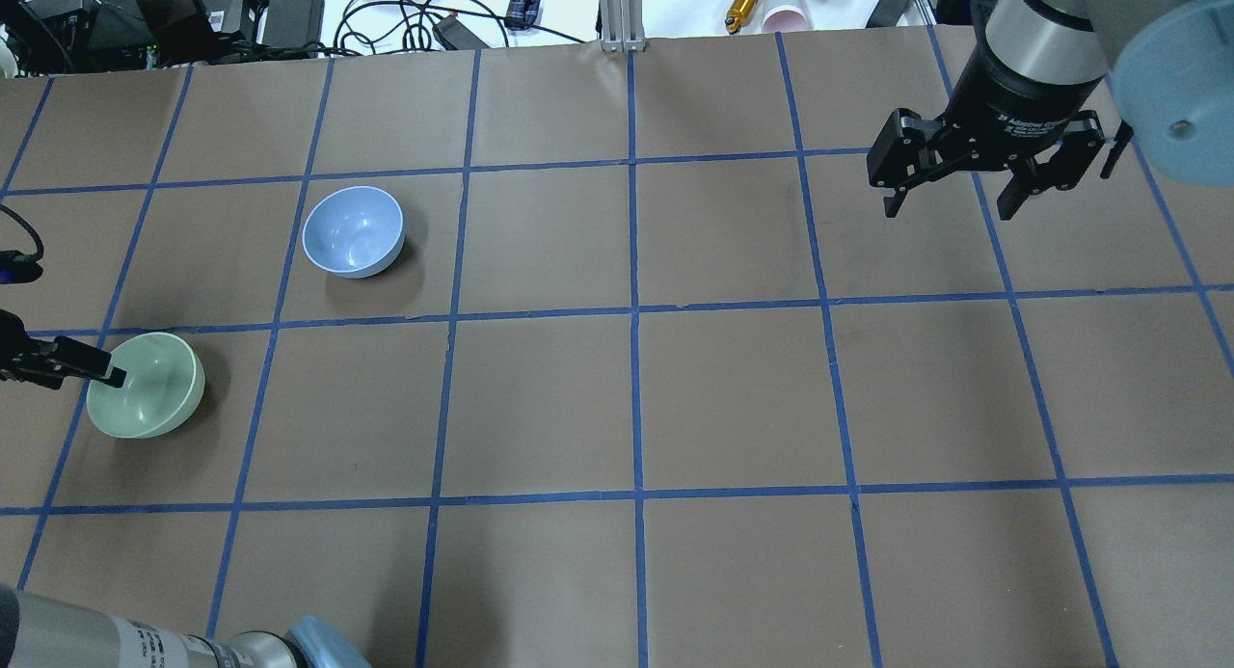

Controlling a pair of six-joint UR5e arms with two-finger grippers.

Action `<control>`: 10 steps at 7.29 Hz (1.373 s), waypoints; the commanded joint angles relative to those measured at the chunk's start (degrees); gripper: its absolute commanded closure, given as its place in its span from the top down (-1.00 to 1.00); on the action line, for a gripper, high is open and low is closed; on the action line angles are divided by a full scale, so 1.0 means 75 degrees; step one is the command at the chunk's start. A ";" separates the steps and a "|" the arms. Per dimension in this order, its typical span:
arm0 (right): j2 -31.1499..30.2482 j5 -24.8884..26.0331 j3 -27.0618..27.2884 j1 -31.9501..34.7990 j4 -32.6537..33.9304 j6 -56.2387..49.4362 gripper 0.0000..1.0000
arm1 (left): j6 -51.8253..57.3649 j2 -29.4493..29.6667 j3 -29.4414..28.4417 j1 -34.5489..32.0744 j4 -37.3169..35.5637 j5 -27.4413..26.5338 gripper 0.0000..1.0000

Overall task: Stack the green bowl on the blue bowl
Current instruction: 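Lower the left gripper onto the rim of the pale green bowl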

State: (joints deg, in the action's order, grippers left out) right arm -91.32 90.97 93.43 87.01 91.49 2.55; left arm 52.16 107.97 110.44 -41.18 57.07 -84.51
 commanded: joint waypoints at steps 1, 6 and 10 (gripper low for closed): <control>0.0000 0.0000 0.0000 0.0000 0.0000 0.0000 1.00 | 0.0041 0.0170 0.0297 0.0007 -0.0554 -0.0006 0.98; 0.0000 0.0000 0.0000 0.0000 0.0000 0.0000 1.00 | 0.0217 0.0452 0.0322 0.0007 -0.0543 -0.0006 0.96; 0.0000 0.0000 0.0000 0.0000 0.0000 0.0000 1.00 | 0.0287 0.0475 0.0310 0.0018 -0.0543 -0.0018 0.08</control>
State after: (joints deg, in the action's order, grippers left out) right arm -91.32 90.97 93.43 87.01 91.49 2.55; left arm 54.00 111.48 112.77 -41.12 53.00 -84.78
